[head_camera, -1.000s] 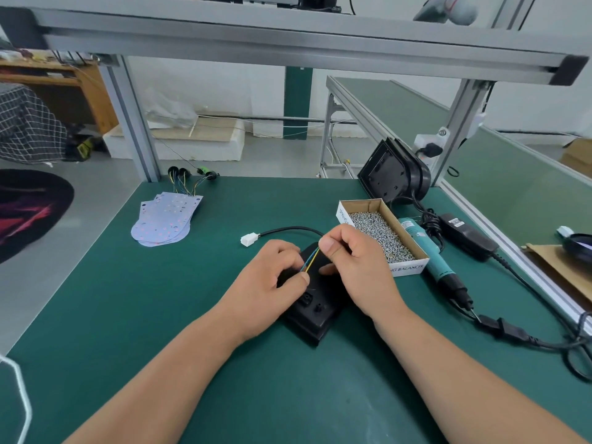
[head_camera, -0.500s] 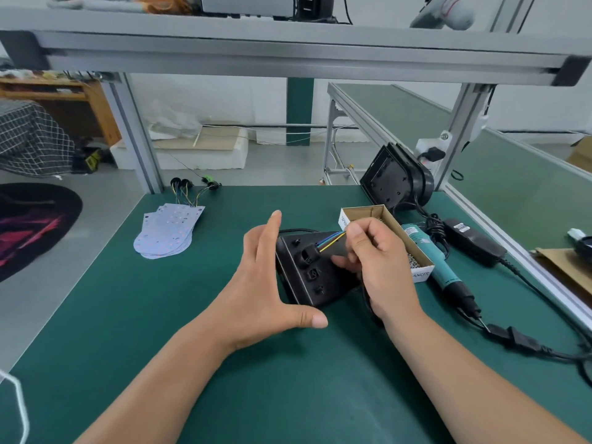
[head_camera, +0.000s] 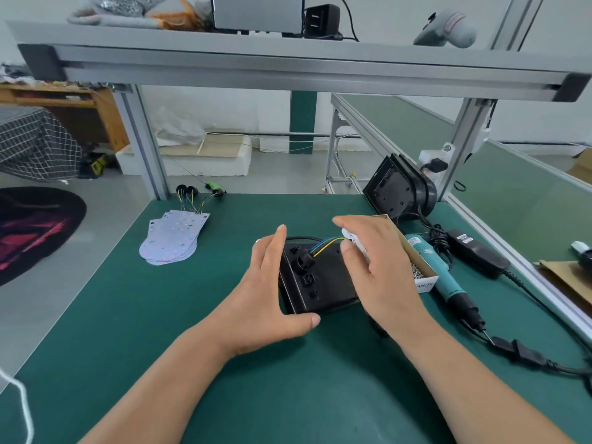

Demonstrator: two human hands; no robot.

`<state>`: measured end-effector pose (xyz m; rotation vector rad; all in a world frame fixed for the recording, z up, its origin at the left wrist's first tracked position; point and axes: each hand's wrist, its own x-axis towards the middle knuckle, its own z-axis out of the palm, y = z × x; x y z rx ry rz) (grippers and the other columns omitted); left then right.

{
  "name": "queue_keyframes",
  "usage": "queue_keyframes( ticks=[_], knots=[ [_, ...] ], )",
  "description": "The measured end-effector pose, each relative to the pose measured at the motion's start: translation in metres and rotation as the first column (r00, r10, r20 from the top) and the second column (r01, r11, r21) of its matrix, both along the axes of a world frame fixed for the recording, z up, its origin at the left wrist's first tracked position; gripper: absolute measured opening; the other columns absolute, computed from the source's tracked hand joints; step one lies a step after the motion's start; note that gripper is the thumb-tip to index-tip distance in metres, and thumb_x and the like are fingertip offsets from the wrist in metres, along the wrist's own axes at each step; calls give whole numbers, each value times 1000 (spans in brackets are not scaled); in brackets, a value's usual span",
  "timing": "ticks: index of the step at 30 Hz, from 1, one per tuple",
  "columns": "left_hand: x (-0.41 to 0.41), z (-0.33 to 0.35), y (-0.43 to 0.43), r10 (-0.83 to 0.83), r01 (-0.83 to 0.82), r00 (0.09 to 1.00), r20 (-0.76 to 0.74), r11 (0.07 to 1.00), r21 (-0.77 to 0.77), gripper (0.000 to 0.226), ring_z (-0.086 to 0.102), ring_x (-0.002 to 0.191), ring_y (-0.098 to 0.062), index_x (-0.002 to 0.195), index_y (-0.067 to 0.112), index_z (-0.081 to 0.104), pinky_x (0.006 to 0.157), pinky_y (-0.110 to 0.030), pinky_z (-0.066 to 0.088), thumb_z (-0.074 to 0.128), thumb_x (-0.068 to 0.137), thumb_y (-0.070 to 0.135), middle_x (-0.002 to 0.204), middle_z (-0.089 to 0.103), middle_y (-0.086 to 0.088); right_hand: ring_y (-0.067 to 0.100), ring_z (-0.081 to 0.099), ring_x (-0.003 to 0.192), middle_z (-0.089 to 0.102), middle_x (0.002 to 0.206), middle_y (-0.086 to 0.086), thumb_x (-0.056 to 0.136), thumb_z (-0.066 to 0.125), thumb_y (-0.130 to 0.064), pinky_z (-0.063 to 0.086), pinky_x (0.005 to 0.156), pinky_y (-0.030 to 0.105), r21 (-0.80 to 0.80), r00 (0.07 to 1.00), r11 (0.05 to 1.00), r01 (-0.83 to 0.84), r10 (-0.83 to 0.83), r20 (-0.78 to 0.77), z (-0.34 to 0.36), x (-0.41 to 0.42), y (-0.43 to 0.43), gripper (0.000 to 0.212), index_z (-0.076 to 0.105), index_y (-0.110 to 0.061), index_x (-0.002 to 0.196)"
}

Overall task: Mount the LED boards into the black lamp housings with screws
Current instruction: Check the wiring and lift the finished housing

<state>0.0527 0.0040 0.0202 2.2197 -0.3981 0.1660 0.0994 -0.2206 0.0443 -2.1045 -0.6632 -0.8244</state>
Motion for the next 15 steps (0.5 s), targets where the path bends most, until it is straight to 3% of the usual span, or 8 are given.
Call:
queue_keyframes(
  ticks=[2,4,6,8,10,13,15],
  knots=[
    [1,0,2,-8,8,1000,-19,1000,-22,132,17,144,22,164,48,-6,99,8,22,83,68,61,157,7,37,16,53,125,60,134,-14,106,56,-20,38,110,31,-184,993,979,-89,101,58,4,0,2,39,60,-22,144],
    [3,-2,3,-25,22,999,-44,998,-67,128,23,145,18,165,46,-1,100,7,25,83,69,59,156,12,37,19,54,124,63,135,-9,107,58,-22,42,109,35,-247,983,951,-184,176,-51,1,0,6,38,62,-18,145],
    [4,-4,4,-31,17,996,-80,986,-169,126,23,147,17,166,47,3,106,0,28,83,69,58,156,17,38,17,58,119,66,127,-6,104,63,-19,46,105,34,-193,964,954,-227,192,-185,-4,0,8,34,68,-16,138],
    [5,-5,2,-42,-7,989,-145,945,-327,125,25,151,13,166,47,8,121,-21,30,85,68,56,159,24,39,7,63,114,69,120,-12,100,67,-23,47,100,26,-79,931,966,-246,213,-297,-3,1,7,30,71,-21,130],
    [4,-6,-4,-46,-56,978,-205,881,-469,123,39,149,5,167,43,19,125,-39,34,89,66,58,157,41,35,3,66,112,73,115,-18,97,69,-27,47,96,17,55,887,968,-243,245,-391,0,2,6,25,72,-29,121],
    [3,-5,-13,-39,-111,971,-234,795,-596,128,50,142,2,164,30,33,125,-42,38,88,59,79,149,58,24,1,69,105,75,107,-23,93,72,-29,46,88,12,148,847,965,-218,263,-463,0,2,7,18,74,-35,110],
    [3,-1,-14,-90,-83,963,-253,798,-597,144,44,144,8,167,27,25,127,-39,34,84,51,89,155,50,25,-1,70,101,76,104,-25,94,75,-26,47,85,11,167,840,964,-205,261,-475,-2,-1,12,16,75,-36,106]
  ],
)
